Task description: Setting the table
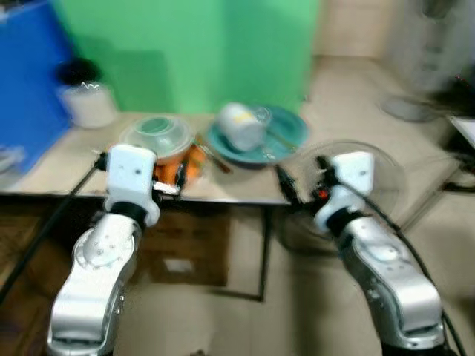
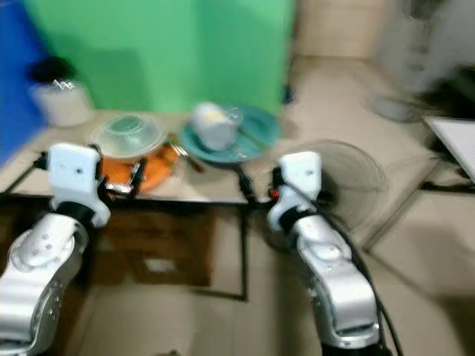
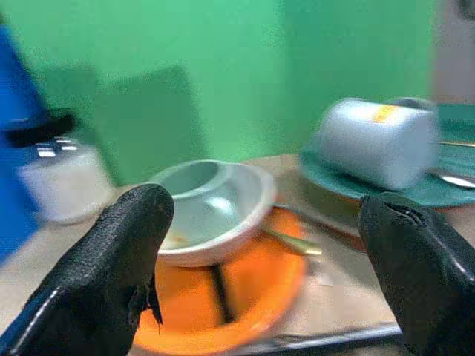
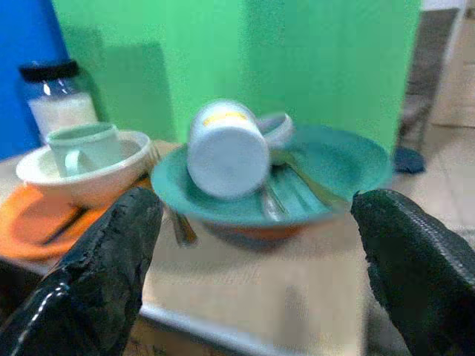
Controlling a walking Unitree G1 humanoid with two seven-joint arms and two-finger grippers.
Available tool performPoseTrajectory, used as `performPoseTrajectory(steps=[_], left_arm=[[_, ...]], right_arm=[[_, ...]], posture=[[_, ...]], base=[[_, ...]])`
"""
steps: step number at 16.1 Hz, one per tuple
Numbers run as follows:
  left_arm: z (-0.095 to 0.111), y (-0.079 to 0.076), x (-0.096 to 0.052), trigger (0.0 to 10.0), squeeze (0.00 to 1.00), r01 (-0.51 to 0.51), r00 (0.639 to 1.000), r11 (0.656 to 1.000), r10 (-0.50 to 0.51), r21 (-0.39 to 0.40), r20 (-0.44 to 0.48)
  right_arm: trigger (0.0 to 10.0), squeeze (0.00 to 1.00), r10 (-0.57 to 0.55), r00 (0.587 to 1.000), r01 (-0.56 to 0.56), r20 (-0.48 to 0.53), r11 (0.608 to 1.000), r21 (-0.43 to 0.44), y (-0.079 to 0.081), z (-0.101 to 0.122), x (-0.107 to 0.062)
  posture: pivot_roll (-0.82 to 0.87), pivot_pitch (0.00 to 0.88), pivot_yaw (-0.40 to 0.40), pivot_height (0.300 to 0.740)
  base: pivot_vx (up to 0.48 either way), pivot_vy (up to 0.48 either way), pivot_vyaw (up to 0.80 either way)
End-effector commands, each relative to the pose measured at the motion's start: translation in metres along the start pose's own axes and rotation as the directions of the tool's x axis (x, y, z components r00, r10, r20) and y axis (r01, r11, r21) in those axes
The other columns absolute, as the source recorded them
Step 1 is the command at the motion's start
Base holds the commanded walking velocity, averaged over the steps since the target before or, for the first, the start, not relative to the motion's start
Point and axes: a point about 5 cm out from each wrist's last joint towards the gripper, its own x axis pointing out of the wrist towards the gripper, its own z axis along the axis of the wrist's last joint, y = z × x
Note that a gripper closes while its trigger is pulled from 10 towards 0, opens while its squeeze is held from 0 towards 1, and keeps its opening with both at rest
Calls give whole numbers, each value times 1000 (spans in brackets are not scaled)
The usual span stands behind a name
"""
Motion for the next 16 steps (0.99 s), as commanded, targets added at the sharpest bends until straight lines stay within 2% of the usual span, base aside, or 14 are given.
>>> performPoseTrajectory(steps=[1, 9, 13, 16], left_arm=[[6, 3, -1, 10000, 0, 7, 1000, 999, -7, 44, 16], [16, -3, 0, 10000, 0, 94, 994, 994, -97, 59, 53], [25, -9, 3, 10000, 0, 175, 980, 983, -180, 59, 87], [28, -12, 2, 10000, 0, 225, 969, 972, -230, 72, 87]], right_arm=[[10000, 0, 40, 998, -41, 54, 999, 10, 5, 13, 3], [10000, 0, 30, 990, -41, 138, 996, 83, -7, 41, 10], [10000, 0, 39, 993, -53, 109, 990, 130, -10, 45, 11], [10000, 0, 94, 994, -103, 60, 980, 172, -14, 50, 15]], posture=[[171, 0, 3, 740], [172, 0, 1, 740], [155, 0, 15, 740], [149, 0, 20, 740]], base=[[364, 0, 0], [364, 0, 0], [349, 0, -200], [0, 0, 0]])
